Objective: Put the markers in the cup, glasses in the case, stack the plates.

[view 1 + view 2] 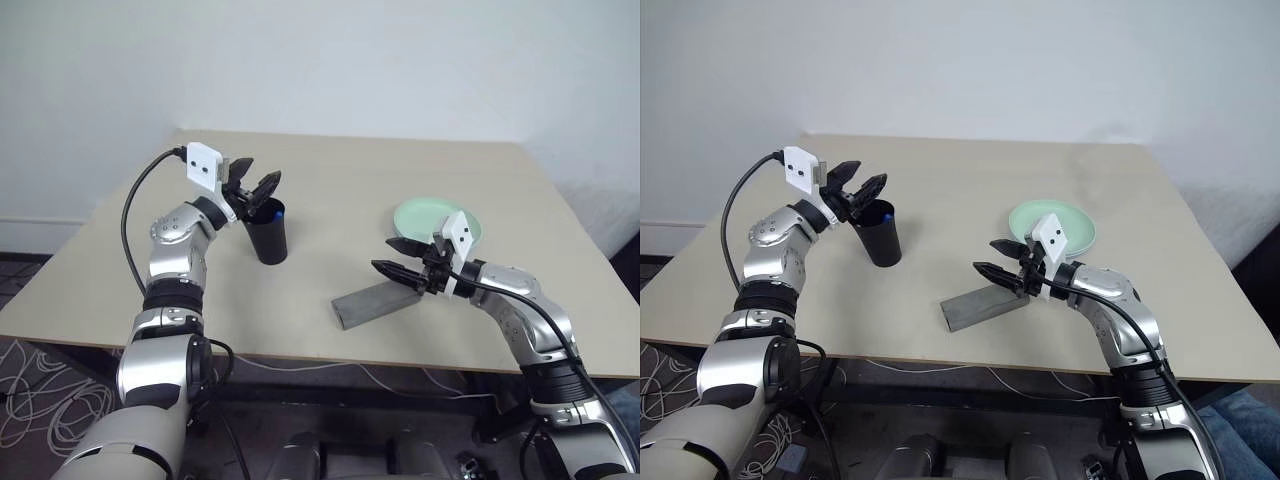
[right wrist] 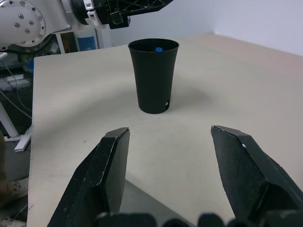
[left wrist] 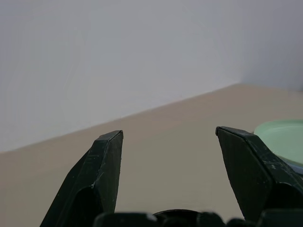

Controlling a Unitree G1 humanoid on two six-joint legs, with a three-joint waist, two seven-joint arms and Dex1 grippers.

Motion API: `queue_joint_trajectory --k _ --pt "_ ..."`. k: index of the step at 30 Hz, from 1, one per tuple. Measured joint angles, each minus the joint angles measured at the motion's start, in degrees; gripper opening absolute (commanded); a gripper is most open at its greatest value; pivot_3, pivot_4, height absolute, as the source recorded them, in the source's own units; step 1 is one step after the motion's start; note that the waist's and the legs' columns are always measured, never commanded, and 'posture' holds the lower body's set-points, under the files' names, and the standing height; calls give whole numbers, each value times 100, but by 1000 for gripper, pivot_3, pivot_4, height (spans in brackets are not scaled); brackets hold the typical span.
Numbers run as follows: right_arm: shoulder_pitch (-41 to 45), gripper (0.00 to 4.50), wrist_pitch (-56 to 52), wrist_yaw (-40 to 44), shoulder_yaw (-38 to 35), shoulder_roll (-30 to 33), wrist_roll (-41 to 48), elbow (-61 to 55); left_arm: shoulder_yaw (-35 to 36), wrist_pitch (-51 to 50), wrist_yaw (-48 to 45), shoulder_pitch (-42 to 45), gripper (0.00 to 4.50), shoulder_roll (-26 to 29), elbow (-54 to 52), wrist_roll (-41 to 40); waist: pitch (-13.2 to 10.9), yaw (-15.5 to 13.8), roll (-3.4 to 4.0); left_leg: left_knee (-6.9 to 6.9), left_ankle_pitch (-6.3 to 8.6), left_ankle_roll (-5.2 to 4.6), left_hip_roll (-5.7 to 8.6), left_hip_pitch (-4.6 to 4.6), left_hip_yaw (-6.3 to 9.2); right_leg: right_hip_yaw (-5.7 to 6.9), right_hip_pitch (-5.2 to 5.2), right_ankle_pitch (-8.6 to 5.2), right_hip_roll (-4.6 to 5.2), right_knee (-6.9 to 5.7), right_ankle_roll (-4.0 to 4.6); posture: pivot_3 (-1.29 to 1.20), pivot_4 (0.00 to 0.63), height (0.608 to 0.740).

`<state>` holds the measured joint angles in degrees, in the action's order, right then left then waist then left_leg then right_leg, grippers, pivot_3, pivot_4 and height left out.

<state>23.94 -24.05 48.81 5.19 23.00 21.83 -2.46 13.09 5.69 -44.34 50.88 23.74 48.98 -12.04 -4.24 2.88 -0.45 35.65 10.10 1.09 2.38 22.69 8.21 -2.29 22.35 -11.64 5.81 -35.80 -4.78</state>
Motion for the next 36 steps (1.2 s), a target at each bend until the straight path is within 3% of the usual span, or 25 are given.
queue_joint_trajectory --k 3,8,12,17,21,28,36 --pt "1 2987 6 -44 -1 -33 0 3 64 -470 -148 -22 3300 2 -442 -330 0 3 0 0 0 0 0 2 1 0 2 0 0 0 0 0 0 740" --pt "19 2987 40 -200 -89 -85 -4 136 -39 -1861 -711 -618 3300 171 -2470 -1098 0 25 2 -6 0 0 0 -1 -1 -3 2 -1 0 3 1 0 0 740" --pt "-21 2987 100 -376 -296 -72 -3 186 -383 -2716 -819 -1643 3300 337 -4023 -1337 0 23 9 -15 1 1 -2 -7 -2 -6 2 -2 0 1 4 0 0 740" --pt "-262 2987 205 -518 -618 95 0 191 -611 -3028 -479 -2594 3300 324 -4966 -1321 0 -7 9 -11 2 3 -2 -4 -2 -4 -1 -8 1 3 21 0 0 740" --pt "-518 2987 414 -394 -911 538 -3 338 -838 -2790 -240 -3078 3300 253 -5184 -1043 4 -15 19 -10 3 4 -1 -5 -11 -9 -4 -9 4 7 23 0 0 740" --pt "-1082 2987 548 260 -1516 1379 49 1162 -1022 -1896 148 -3497 3300 -169 -4484 -534 4 -28 19 -8 3 4 -2 2 -16 -8 0 -10 6 12 24 0 0 740" --pt "-1111 2987 871 533 -1617 1506 1 1976 -1025 -1272 624 -3476 3300 -445 -3849 -201 4 1 20 -5 3 4 -4 2 -24 -8 1 -10 8 11 24 0 0 740"
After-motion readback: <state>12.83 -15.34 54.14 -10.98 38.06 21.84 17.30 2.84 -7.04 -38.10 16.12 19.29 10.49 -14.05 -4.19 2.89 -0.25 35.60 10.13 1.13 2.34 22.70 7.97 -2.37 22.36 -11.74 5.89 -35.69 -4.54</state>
